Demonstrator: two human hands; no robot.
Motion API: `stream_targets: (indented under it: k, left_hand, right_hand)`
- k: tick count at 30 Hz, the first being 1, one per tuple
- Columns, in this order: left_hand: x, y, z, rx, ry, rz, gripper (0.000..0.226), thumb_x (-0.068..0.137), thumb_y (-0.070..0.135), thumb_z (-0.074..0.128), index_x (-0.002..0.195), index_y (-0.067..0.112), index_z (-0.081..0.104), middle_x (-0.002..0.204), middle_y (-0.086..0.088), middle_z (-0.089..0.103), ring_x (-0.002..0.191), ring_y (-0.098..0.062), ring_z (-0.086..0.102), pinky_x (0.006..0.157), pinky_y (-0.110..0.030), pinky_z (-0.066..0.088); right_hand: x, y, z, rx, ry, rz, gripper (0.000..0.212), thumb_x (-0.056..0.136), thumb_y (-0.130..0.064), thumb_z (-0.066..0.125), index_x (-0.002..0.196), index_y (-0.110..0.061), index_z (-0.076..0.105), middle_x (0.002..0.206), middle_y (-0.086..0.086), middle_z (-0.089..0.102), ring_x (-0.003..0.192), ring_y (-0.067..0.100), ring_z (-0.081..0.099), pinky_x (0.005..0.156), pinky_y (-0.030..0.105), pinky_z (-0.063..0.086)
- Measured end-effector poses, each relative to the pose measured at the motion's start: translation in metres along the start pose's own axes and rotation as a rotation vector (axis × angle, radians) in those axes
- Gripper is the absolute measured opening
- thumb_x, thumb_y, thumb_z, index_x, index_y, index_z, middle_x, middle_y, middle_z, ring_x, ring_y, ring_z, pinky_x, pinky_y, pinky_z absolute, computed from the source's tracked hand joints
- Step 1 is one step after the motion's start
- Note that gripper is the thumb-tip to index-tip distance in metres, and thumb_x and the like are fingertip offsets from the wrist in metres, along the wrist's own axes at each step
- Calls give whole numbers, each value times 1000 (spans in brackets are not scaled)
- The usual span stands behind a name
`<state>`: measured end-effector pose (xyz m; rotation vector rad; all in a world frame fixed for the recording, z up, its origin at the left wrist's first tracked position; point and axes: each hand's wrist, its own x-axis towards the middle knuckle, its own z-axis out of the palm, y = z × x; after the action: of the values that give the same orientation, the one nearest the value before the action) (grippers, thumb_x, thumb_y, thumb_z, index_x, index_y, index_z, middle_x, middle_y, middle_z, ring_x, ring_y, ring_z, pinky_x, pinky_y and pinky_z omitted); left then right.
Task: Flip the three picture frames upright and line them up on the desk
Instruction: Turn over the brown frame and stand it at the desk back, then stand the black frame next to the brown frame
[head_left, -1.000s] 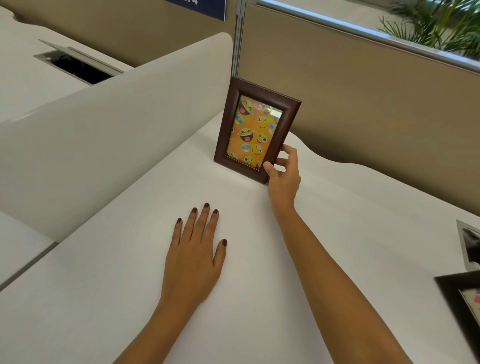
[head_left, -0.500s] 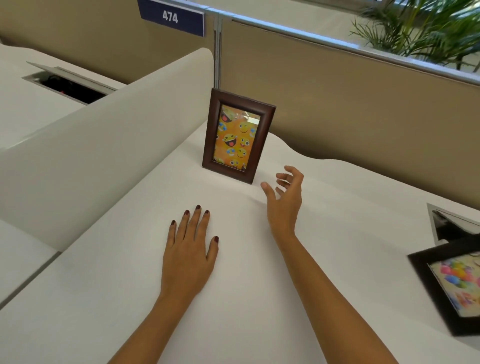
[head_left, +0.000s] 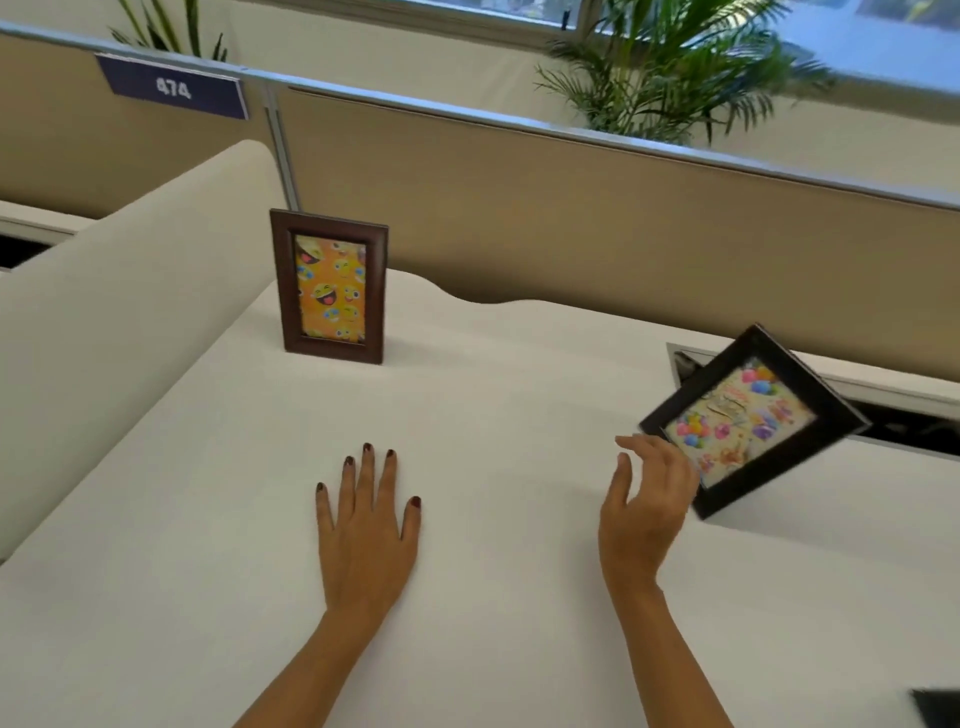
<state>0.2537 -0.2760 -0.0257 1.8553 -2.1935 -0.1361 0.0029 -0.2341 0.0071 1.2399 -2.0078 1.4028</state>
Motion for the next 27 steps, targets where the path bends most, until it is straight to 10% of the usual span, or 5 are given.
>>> stream_targets:
  k: [4,13,27]
  left_hand:
    - [-11,19,7,31,3,68,60,93,43,26,146,16,34,153,-10,32,139,-30,34,113,-54,20]
    - [-10,21,7,29,15,66,61,92,44,24,145,15,36,152,-10,35,138,-31,35,112,-55,20]
    - [-9,21,6,21,12,51,60,92,44,26,145,17,35,153,-8,34,140,-29,33,113,-54,21]
  right_hand:
    - [7,36,-34,-114,157,230,28,84,3,59,109,-9,61,111,16,60,111,29,46,92,41,47]
    - [24,63,-51,210,140,678,67,81,-7,73,135,-16,35,135,15,43,107,28,57,82,33,54]
    - [25,48,-36,258,24,810,43,88,-8,65,127,-15,47,124,18,62,97,24,61,86,43,56]
